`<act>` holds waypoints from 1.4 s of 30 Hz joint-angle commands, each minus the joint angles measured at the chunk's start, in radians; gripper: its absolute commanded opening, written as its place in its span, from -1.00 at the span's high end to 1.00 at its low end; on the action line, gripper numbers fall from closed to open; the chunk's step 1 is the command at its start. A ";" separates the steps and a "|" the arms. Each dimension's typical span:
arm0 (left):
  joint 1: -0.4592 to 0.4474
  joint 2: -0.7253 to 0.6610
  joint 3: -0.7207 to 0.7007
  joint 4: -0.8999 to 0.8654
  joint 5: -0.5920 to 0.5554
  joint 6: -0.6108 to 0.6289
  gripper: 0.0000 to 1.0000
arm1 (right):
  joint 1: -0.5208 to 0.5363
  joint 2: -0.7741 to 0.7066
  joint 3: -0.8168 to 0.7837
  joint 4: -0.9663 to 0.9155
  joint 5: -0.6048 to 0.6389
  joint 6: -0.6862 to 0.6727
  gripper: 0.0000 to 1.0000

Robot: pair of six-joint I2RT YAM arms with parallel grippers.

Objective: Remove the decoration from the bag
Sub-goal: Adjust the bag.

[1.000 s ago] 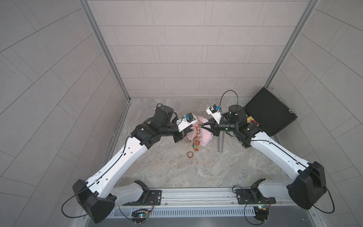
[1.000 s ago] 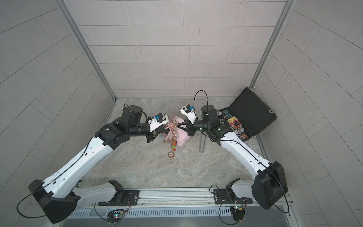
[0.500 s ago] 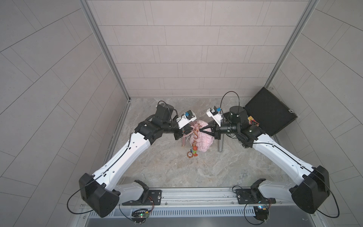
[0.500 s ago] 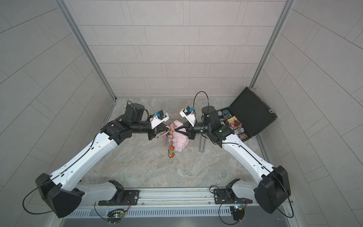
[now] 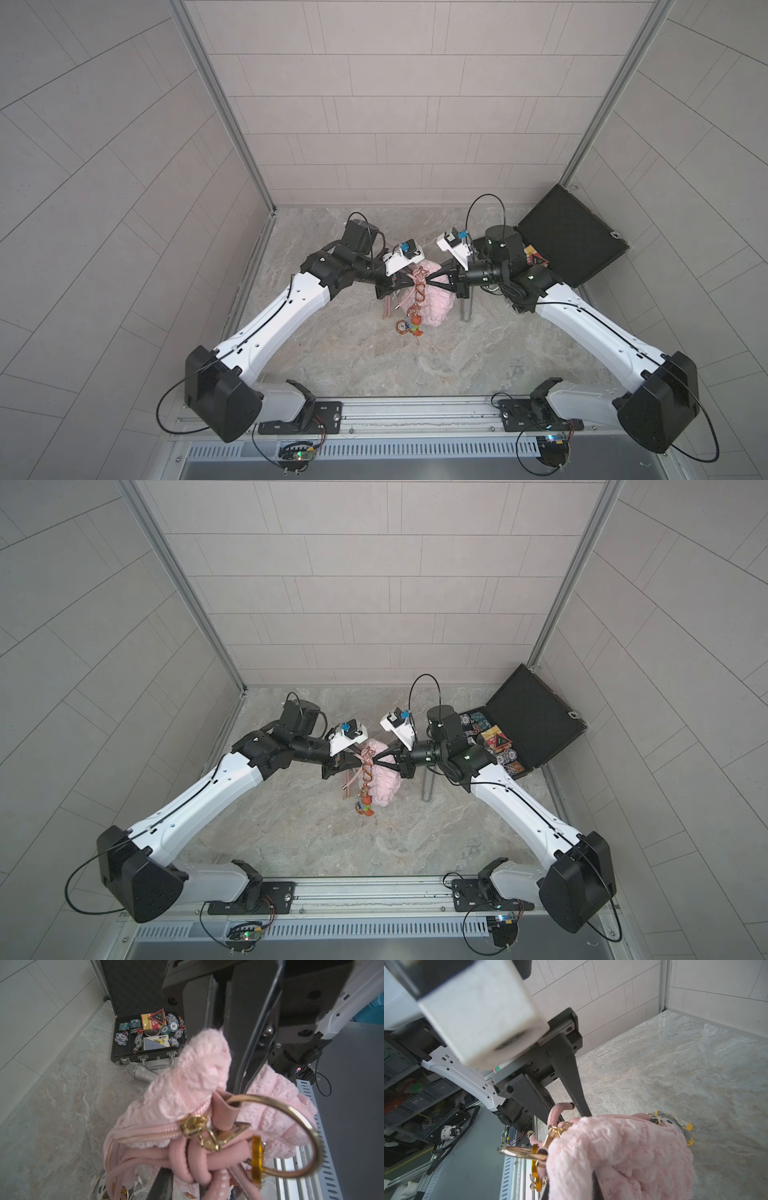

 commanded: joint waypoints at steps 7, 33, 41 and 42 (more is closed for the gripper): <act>-0.027 0.006 0.003 0.087 0.077 0.130 0.23 | 0.038 -0.018 0.004 -0.018 -0.094 -0.061 1.00; -0.026 0.014 -0.023 0.172 0.275 0.262 -0.13 | 0.084 0.027 0.051 -0.184 -0.095 -0.168 1.00; -0.051 0.025 -0.062 0.207 0.397 0.224 -0.25 | 0.092 0.045 0.050 -0.178 -0.092 -0.177 1.00; -0.056 0.025 -0.066 0.204 0.402 0.225 -0.24 | 0.092 0.049 0.050 -0.177 -0.091 -0.179 1.00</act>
